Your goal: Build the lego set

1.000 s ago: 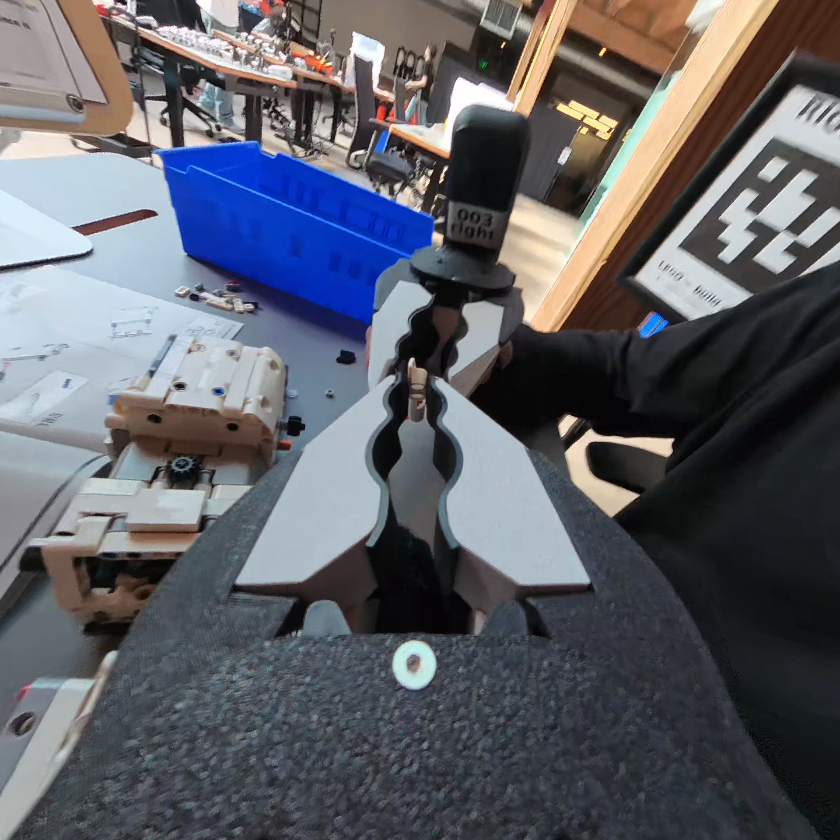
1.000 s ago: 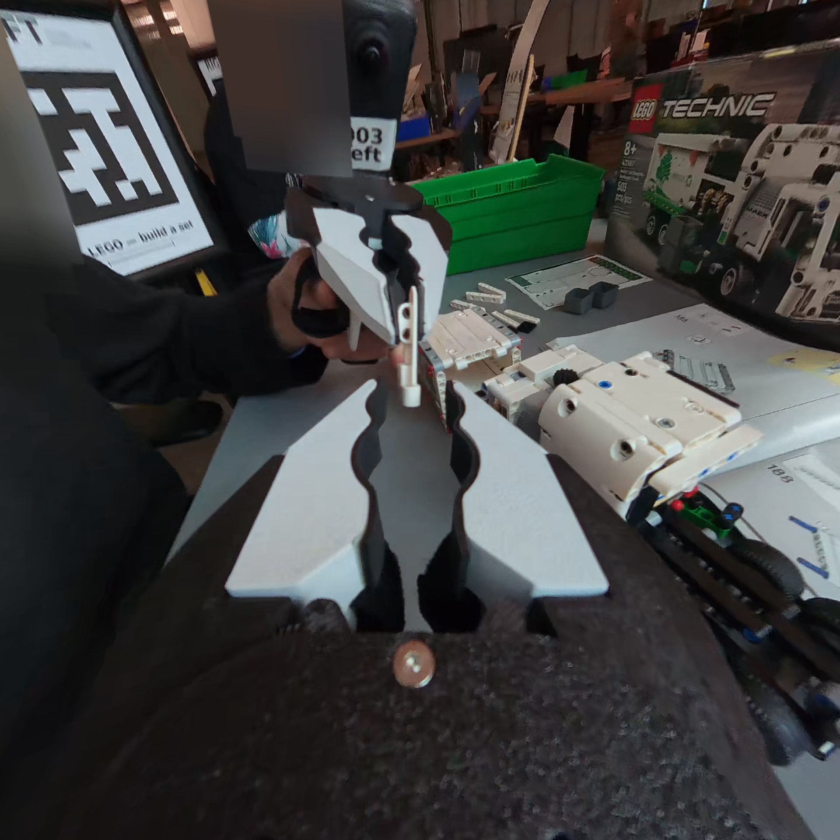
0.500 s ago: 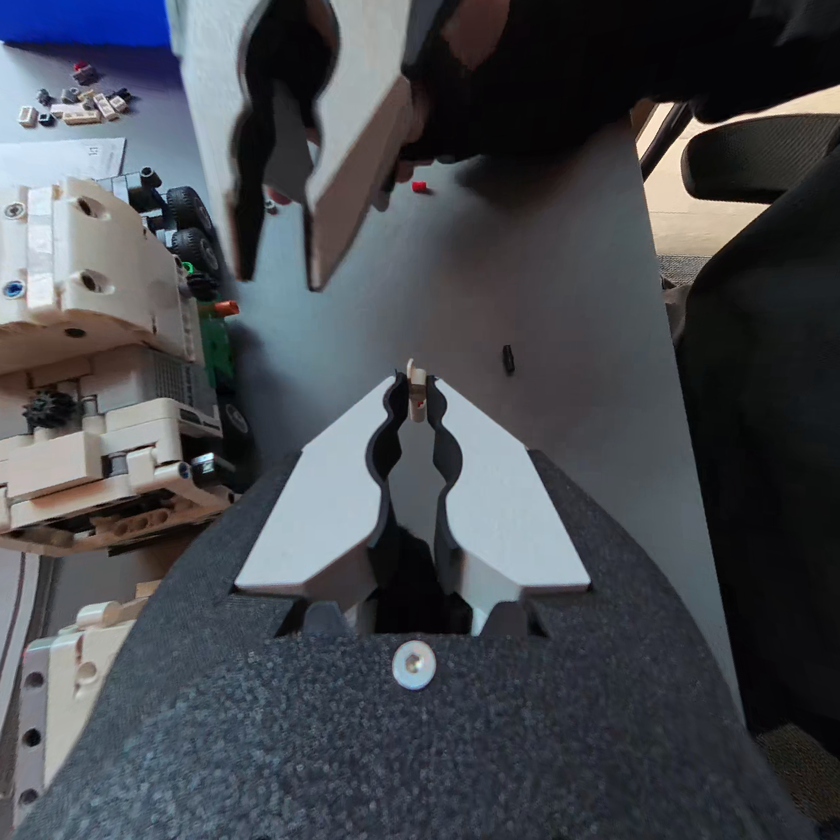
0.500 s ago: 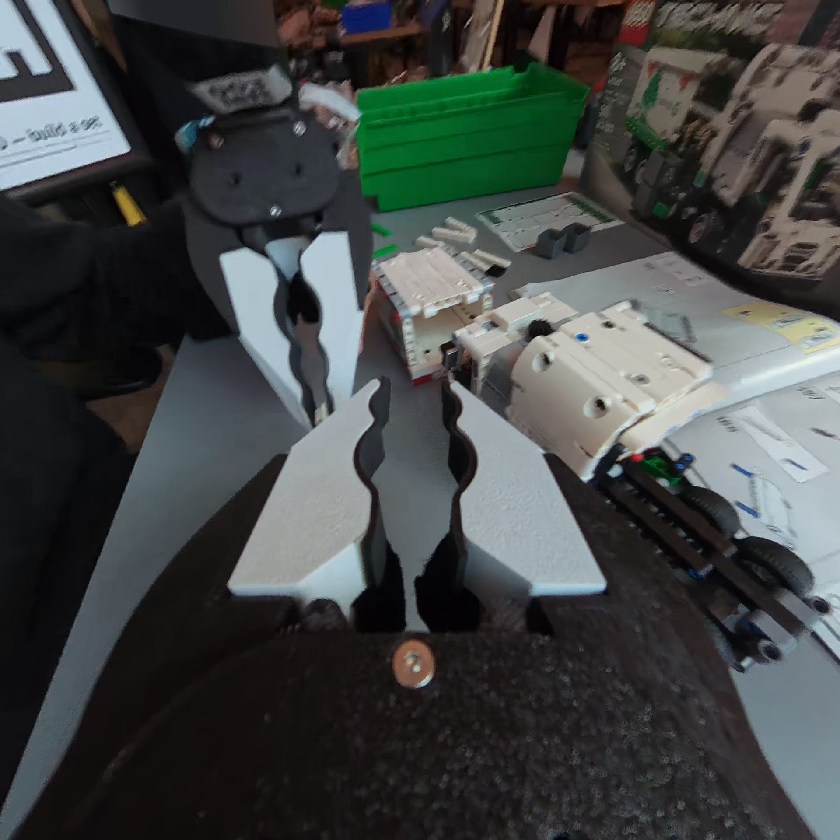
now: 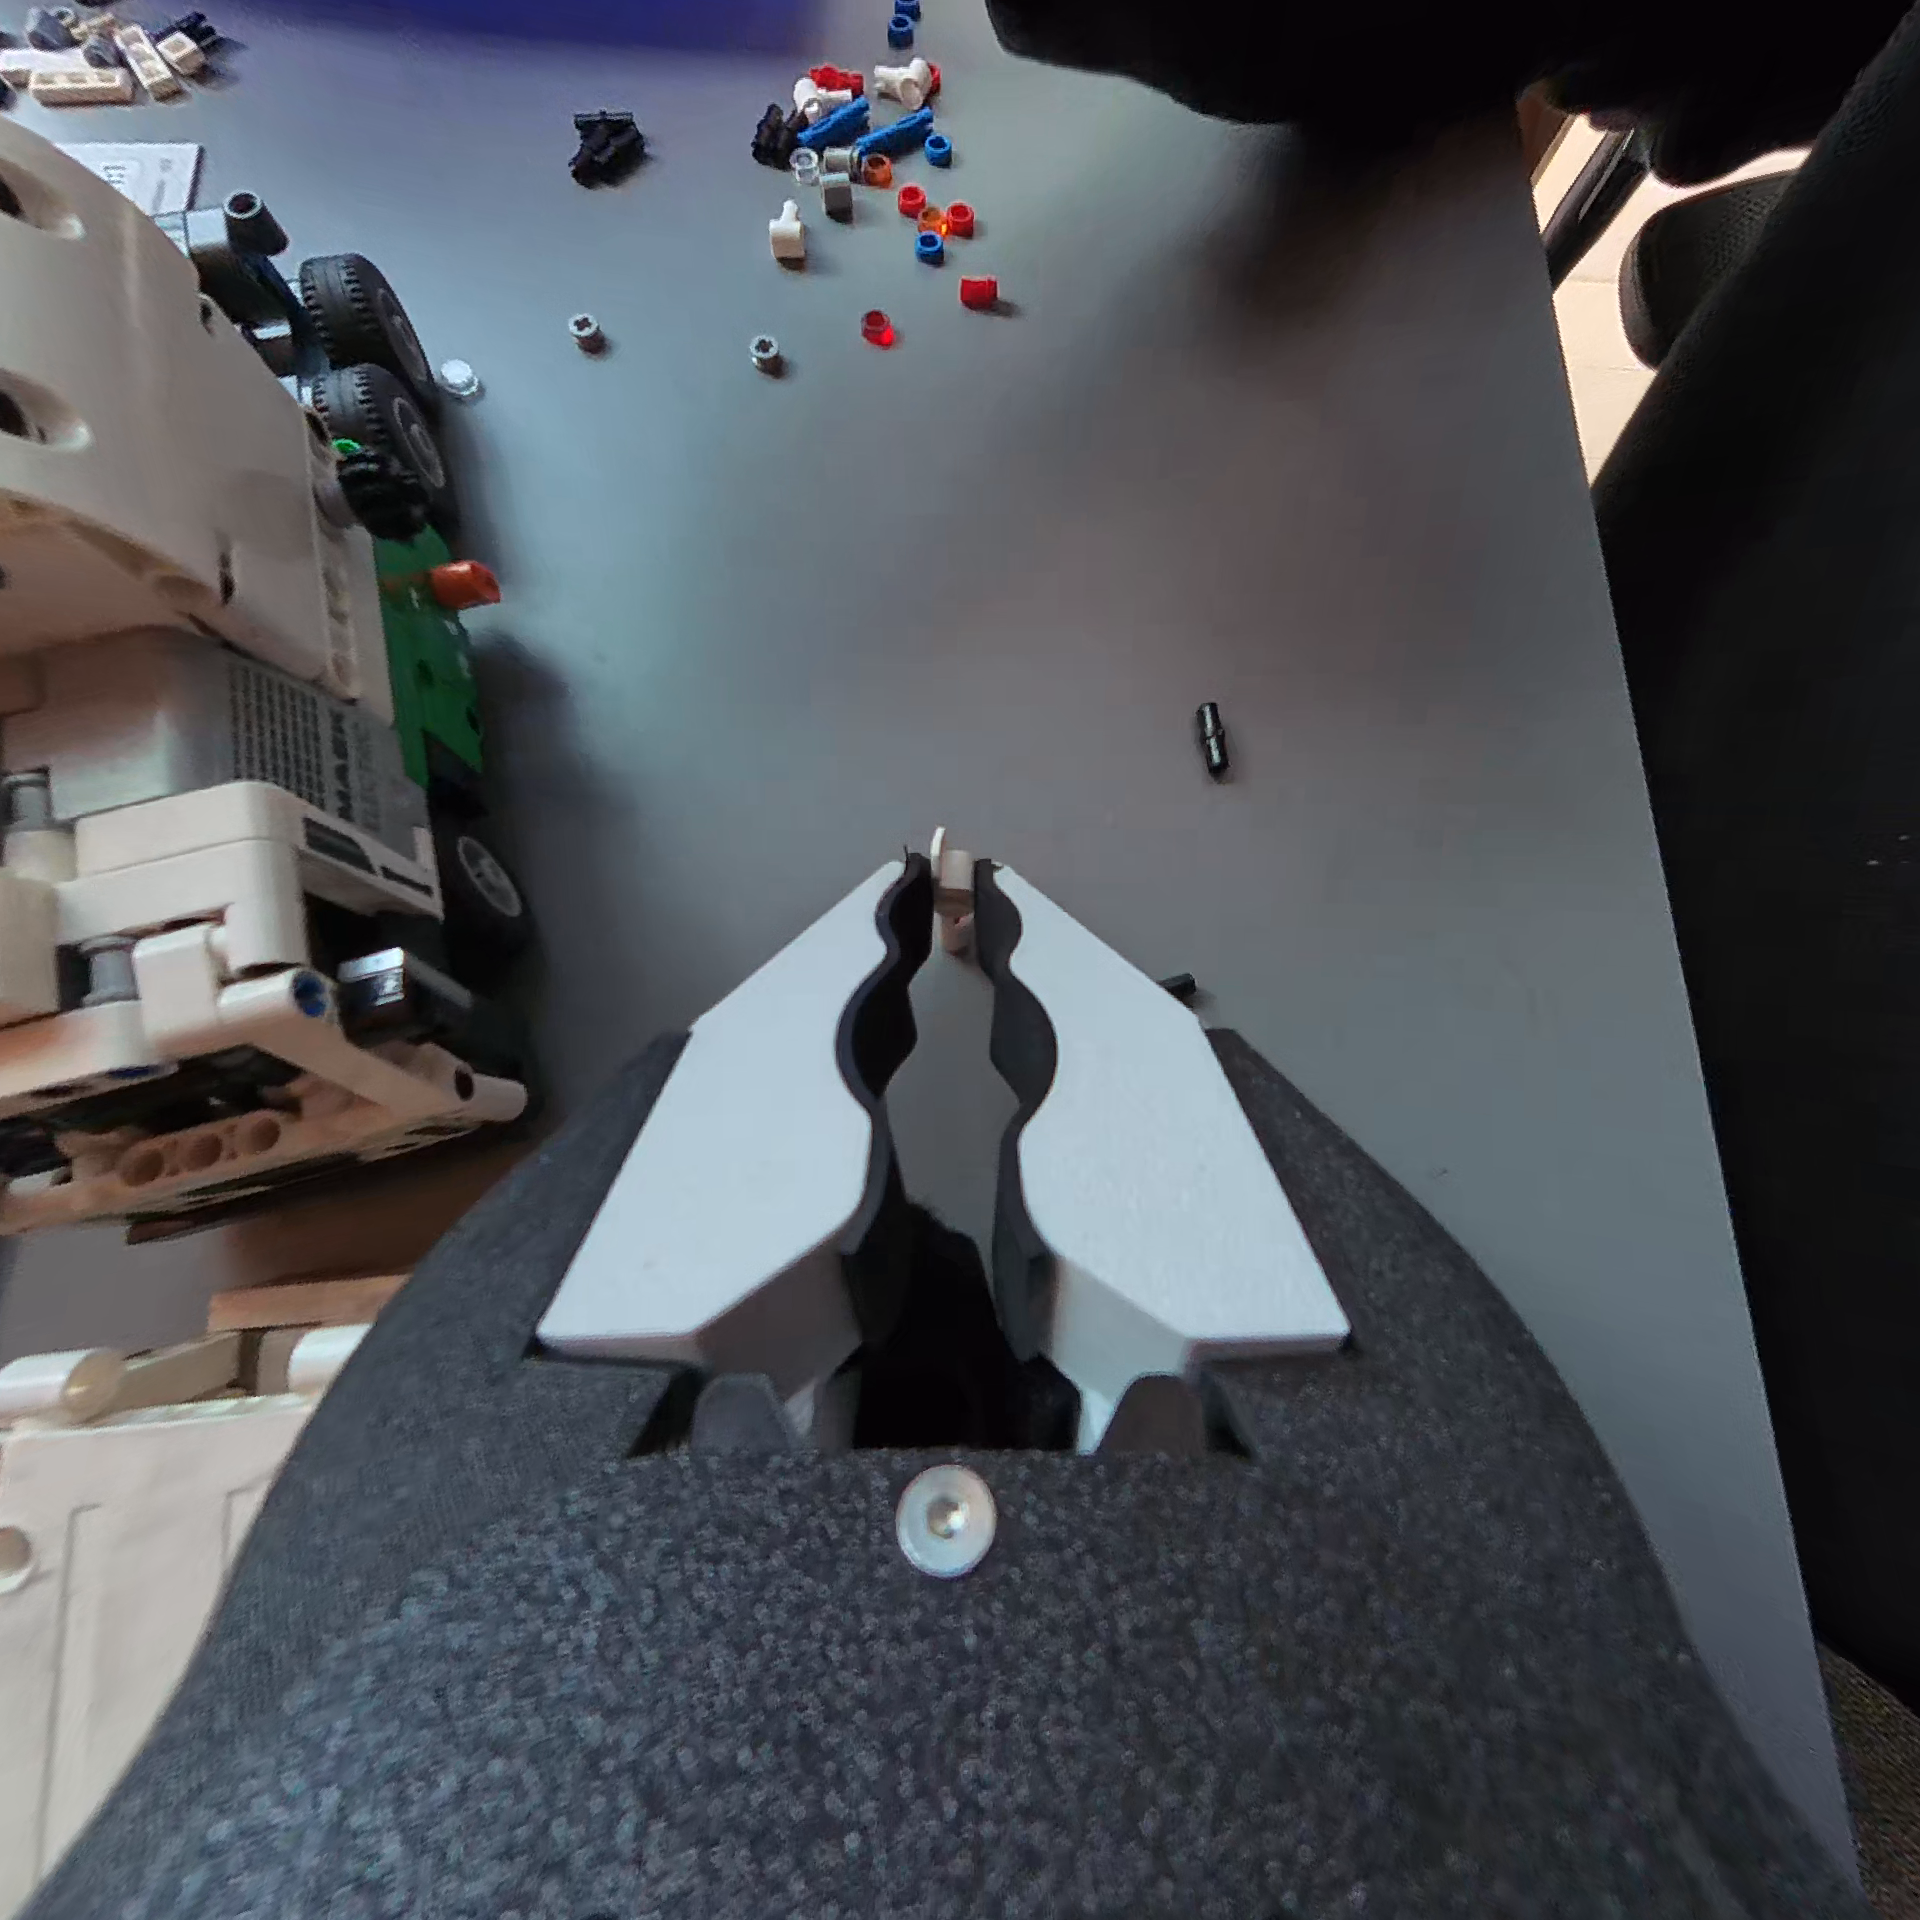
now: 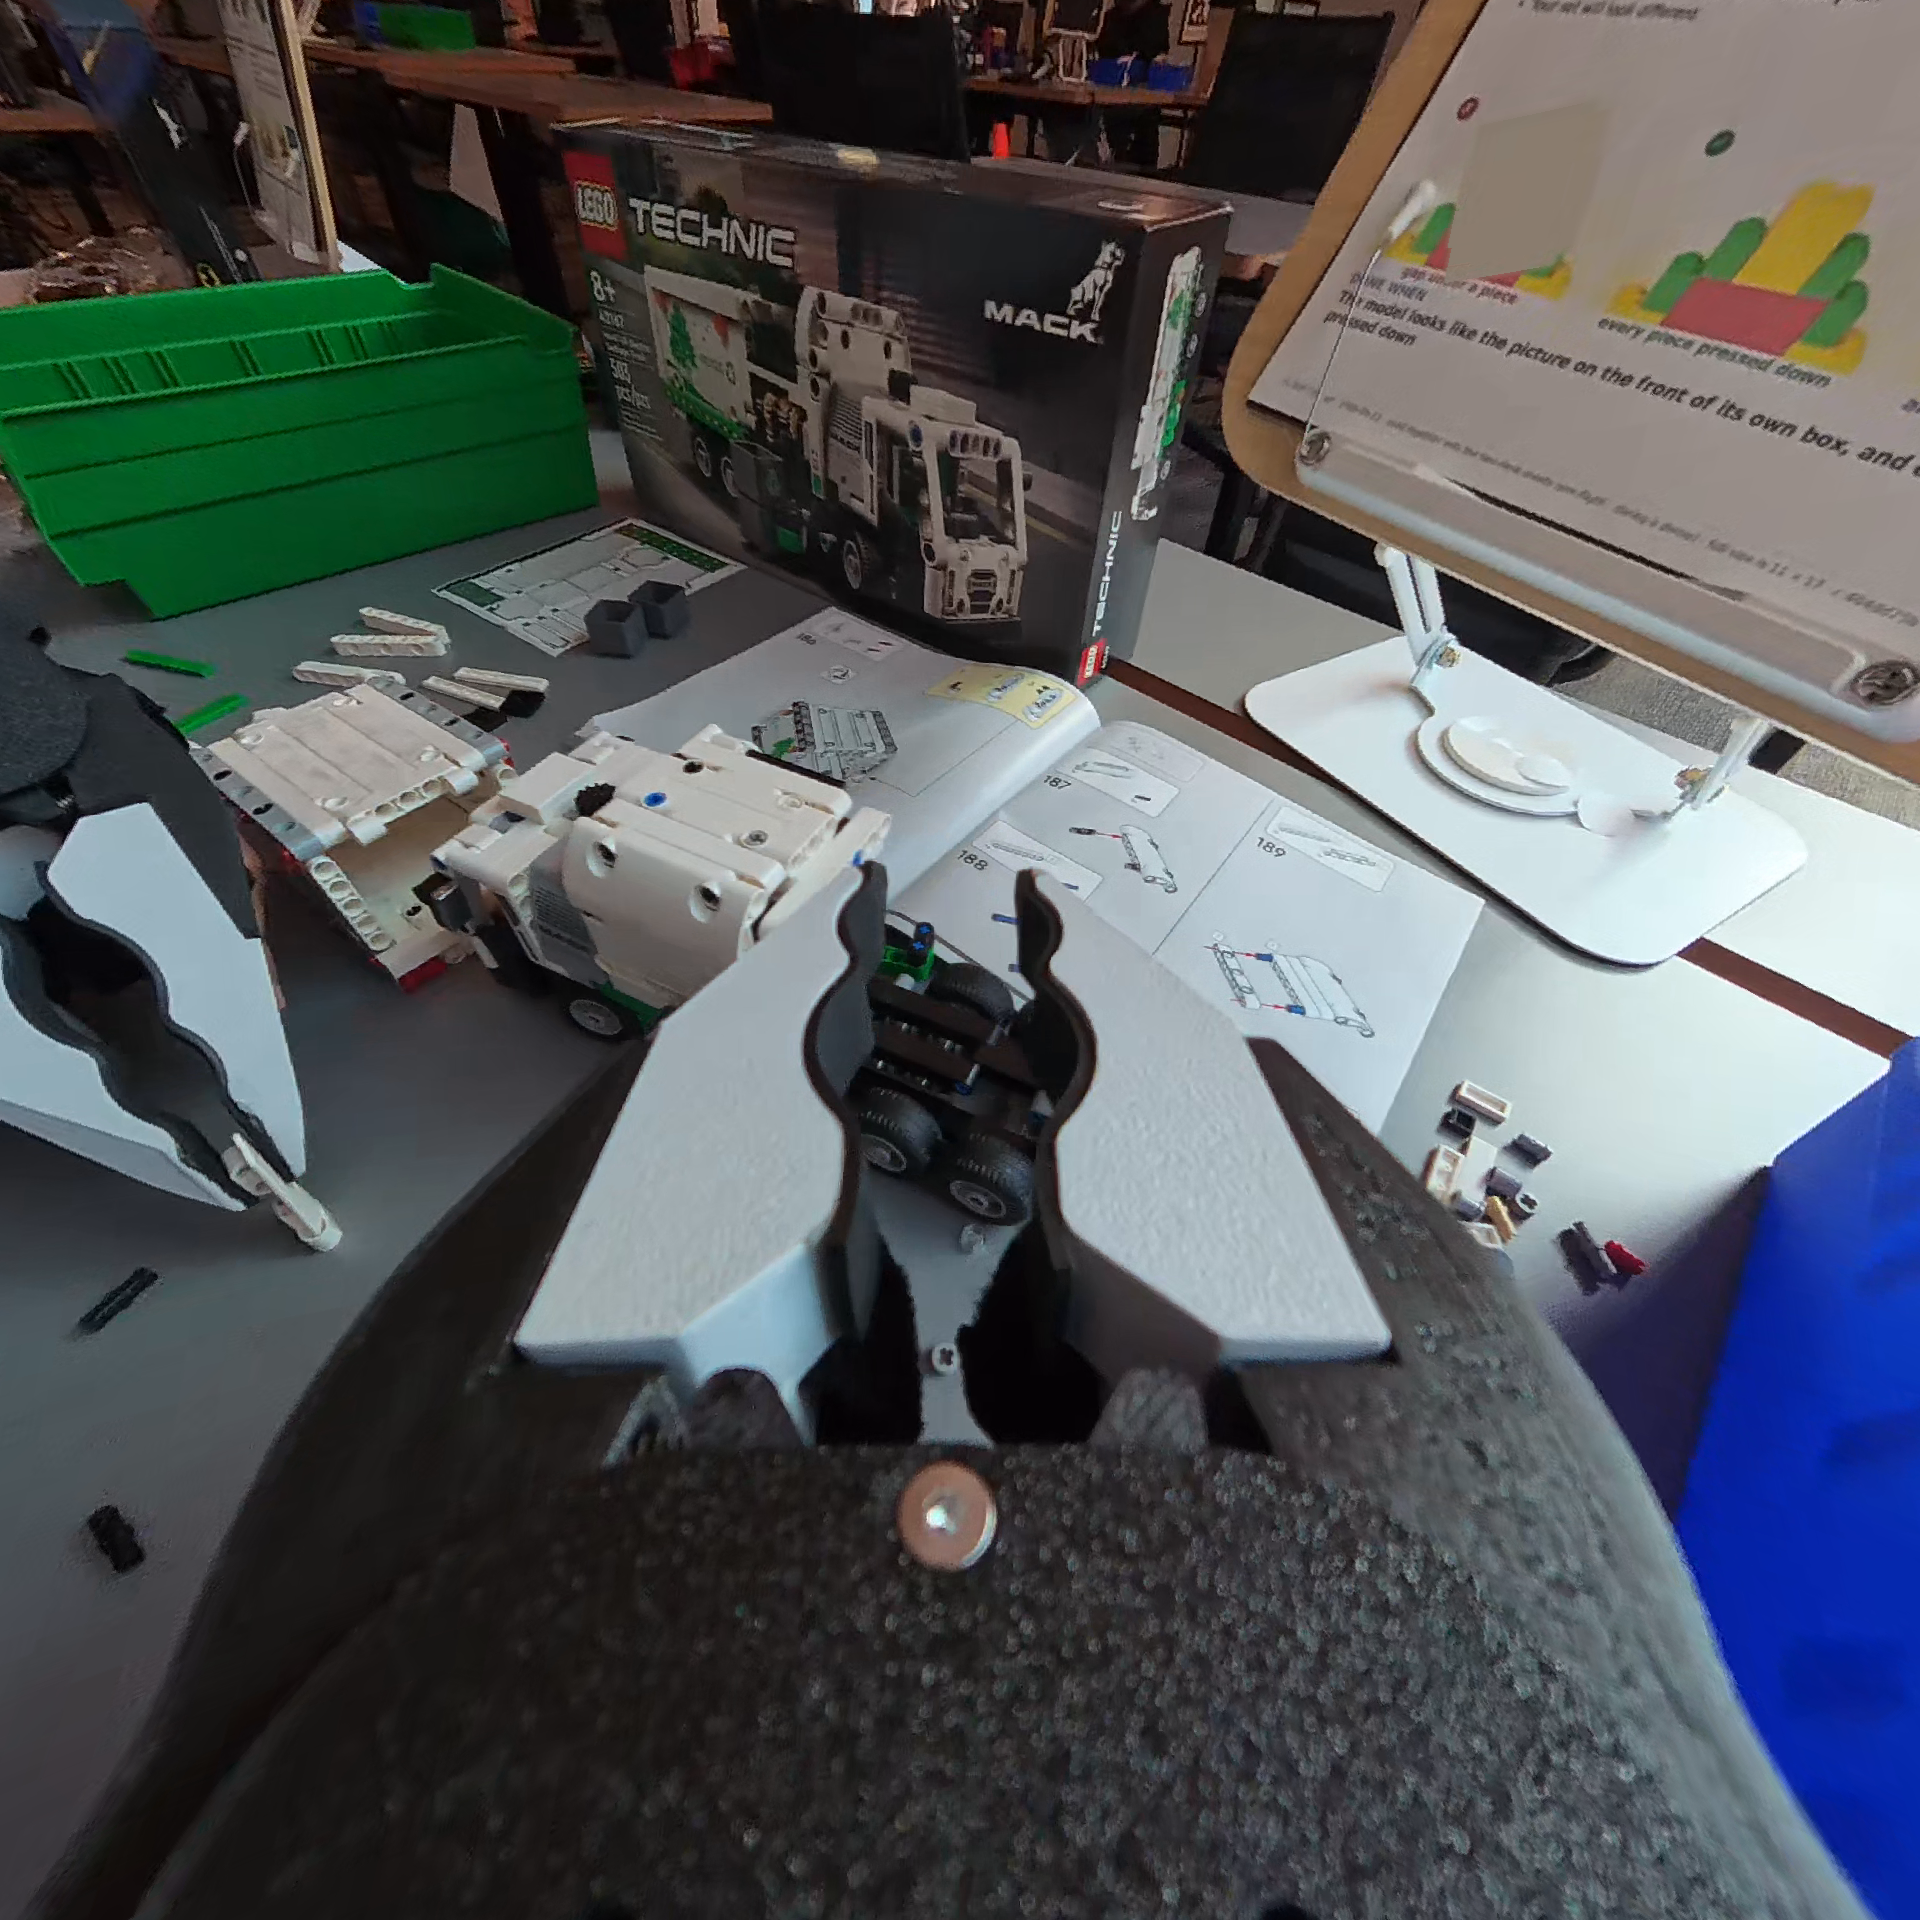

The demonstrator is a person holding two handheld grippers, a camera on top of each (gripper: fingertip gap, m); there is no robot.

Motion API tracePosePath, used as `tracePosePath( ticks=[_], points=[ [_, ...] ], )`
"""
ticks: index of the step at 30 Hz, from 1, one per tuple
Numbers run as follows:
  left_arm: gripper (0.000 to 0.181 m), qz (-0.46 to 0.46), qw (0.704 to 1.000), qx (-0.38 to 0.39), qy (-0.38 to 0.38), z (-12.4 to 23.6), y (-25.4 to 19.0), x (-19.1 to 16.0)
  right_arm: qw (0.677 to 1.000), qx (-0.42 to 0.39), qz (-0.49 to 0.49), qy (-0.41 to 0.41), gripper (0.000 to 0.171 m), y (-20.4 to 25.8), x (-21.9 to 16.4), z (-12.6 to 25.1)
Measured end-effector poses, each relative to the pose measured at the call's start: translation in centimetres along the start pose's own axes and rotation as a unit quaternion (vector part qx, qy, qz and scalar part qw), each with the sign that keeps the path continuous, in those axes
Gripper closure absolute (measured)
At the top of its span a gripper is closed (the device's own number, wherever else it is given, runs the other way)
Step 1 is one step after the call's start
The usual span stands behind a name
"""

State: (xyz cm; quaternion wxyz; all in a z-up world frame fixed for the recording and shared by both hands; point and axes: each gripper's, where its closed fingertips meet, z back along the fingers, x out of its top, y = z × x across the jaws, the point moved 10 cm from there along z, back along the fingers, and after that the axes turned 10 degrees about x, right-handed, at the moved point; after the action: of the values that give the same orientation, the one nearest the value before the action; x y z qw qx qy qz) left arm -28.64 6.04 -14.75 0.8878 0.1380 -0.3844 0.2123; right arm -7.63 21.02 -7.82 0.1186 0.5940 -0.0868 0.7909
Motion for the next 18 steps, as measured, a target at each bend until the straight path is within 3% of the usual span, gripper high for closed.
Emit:
tracePosePath(
  ticks=[1, 18],
  points=[
    [0.176, 0.003, 1.0, -0.001, -0.001, 0.0, 0.0, 0.0, 1.0, -0.003, 0.001, 0.0, 0.148, -0.3, 0.0, 0.1],
    [0.176, 0.009, 1.0, -0.006, -0.008, -0.4, 0.1, -0.2, 0.998, 0.03, -0.041, 0.035, 0.147, -2.2, -1.8, -0.7]
  ],
)
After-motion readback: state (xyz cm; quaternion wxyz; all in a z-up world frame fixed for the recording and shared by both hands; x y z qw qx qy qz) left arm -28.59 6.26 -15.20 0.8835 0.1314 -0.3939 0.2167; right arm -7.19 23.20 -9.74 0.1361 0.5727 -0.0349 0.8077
